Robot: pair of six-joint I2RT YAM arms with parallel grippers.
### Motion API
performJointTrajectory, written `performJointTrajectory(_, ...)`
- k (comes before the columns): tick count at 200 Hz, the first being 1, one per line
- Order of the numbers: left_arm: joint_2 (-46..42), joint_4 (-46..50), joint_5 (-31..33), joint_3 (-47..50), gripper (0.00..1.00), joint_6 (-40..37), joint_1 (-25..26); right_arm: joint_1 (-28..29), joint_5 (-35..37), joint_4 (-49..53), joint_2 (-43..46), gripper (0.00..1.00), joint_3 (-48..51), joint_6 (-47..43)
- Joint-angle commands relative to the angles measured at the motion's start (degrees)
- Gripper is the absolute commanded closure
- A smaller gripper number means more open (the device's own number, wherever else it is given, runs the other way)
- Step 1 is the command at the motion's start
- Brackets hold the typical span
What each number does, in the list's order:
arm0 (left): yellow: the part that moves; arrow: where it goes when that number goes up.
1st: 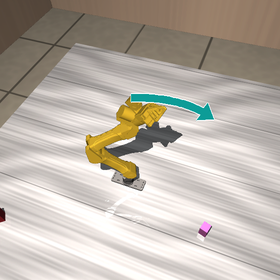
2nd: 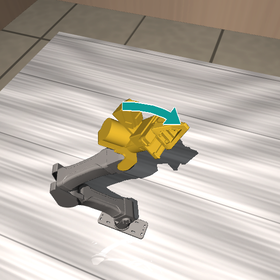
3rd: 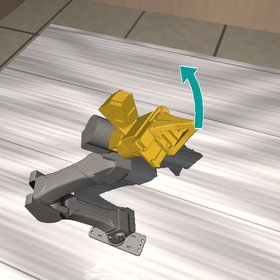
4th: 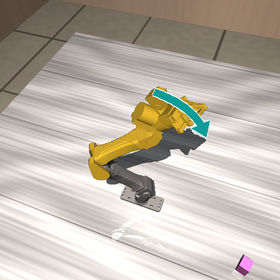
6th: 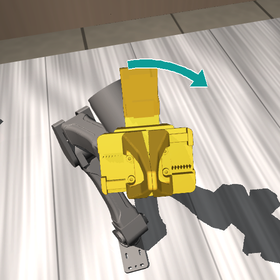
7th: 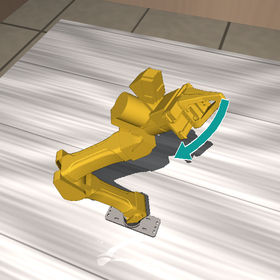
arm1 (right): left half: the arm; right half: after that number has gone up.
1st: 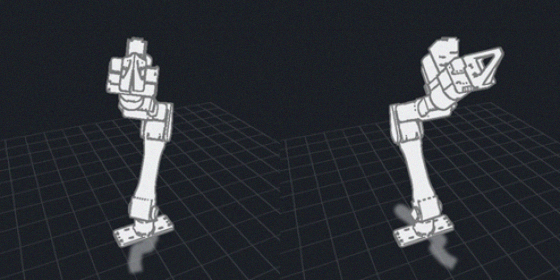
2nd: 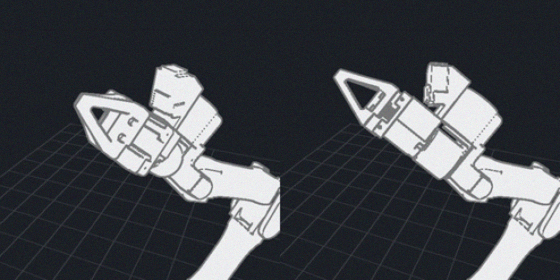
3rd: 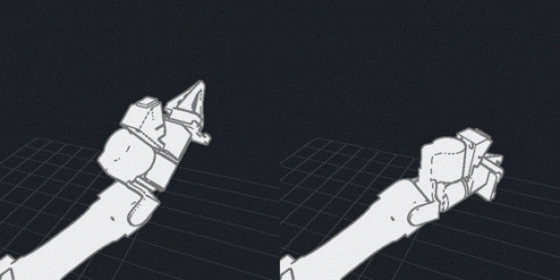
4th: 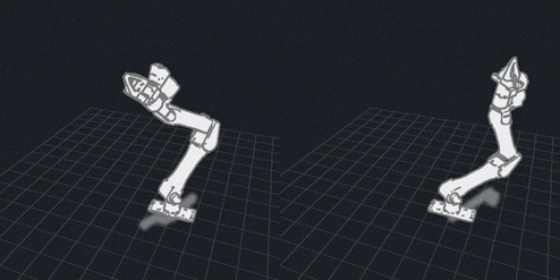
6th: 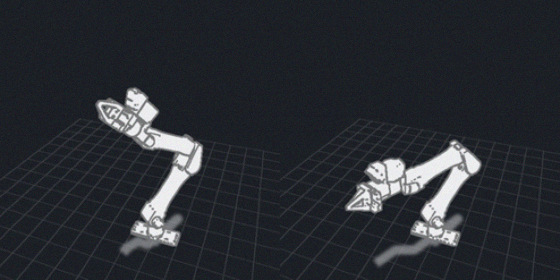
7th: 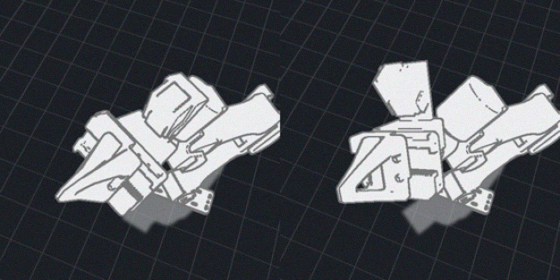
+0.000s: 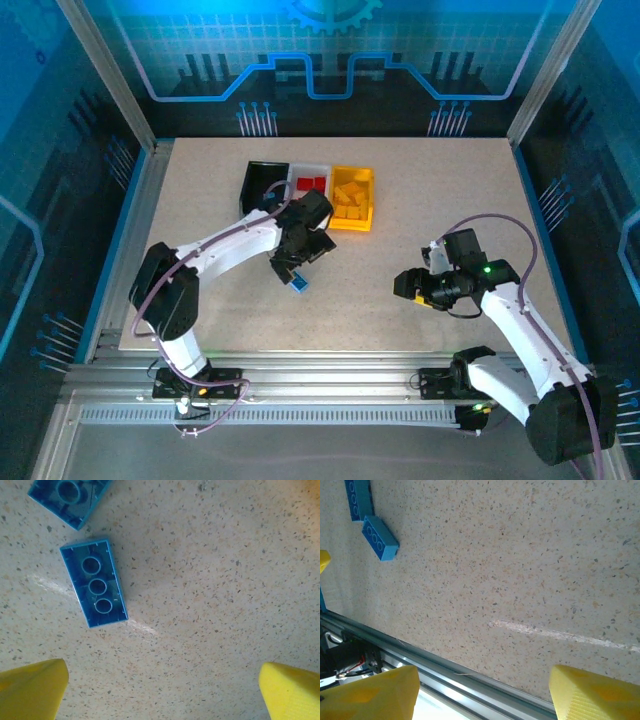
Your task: Sort the legos into containers by color
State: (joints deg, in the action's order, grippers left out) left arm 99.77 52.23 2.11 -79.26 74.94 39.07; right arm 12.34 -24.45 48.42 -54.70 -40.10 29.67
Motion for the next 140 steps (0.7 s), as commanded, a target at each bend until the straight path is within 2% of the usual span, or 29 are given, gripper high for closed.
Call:
performJointTrajectory(1, 1.21, 0.26, -0.53, -0.59, 0.01, 4.07, 1.44, 1.84, -0.43, 1.15, -0.69, 0.29, -1.29, -2.75)
performJointTrajectory(53, 3.11, 0.33, -1.06, -0.81, 0.01, 5.02, 3.02, 4.41, -1.85, -0.85, -4.60, 0.28, -1.65, -3.28)
performJointTrajectory(140, 5.38, -0.05, -1.58, -0.53, 0.01, 7.22, 3.40, 4.72, -1.13, -0.43, -4.28, 0.28, -1.92, -3.25)
